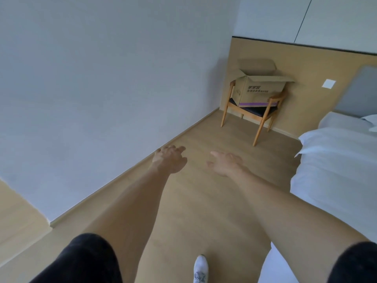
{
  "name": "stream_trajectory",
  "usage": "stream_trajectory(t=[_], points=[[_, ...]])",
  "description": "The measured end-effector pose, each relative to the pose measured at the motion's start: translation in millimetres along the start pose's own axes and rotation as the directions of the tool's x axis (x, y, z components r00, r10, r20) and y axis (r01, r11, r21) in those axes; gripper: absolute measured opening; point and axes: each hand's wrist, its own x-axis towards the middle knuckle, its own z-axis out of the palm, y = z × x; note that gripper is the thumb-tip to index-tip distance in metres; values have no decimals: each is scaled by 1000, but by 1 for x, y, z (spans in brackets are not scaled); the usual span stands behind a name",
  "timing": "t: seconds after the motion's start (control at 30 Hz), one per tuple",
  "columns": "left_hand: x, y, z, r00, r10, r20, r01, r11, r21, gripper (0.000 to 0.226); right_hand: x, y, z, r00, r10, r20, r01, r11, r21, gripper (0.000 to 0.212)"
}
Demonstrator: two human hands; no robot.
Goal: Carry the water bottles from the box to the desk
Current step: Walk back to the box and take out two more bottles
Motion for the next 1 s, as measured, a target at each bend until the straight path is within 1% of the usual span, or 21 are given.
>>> stream_trajectory(t=[0.17,0.4,0.47,0.6,0.7,0.8,0.9,1.0], points=[[85,7,-17,999,37,-23,-36,998,49,53,80,18,-11,1000,29,-3,-29,999,42,62],[219,35,-53,997,59,-51,-56,997,48,51,204,58,-54,997,75,26,-77,994,80,65],[252,47,-57,997,63,-50,-60,997,49,51,231,73,-63,996,82,20,-83,994,77,67],[309,75,-58,995,101,-12,-100,993,55,50,264,104,-78,991,124,53,-128,987,92,66],[353,104,-60,989,147,3,-147,988,46,51,284,135,-89,986,159,51,-164,981,103,66],[396,144,-62,974,225,12,-226,974,27,51,305,172,-100,969,239,66,-246,963,112,66],[441,189,-64,952,306,25,-307,951,29,48,329,214,-112,947,317,48,-320,941,113,66],[489,234,-71,923,385,21,-385,921,59,44,361,258,-127,932,363,23,-363,924,123,65]])
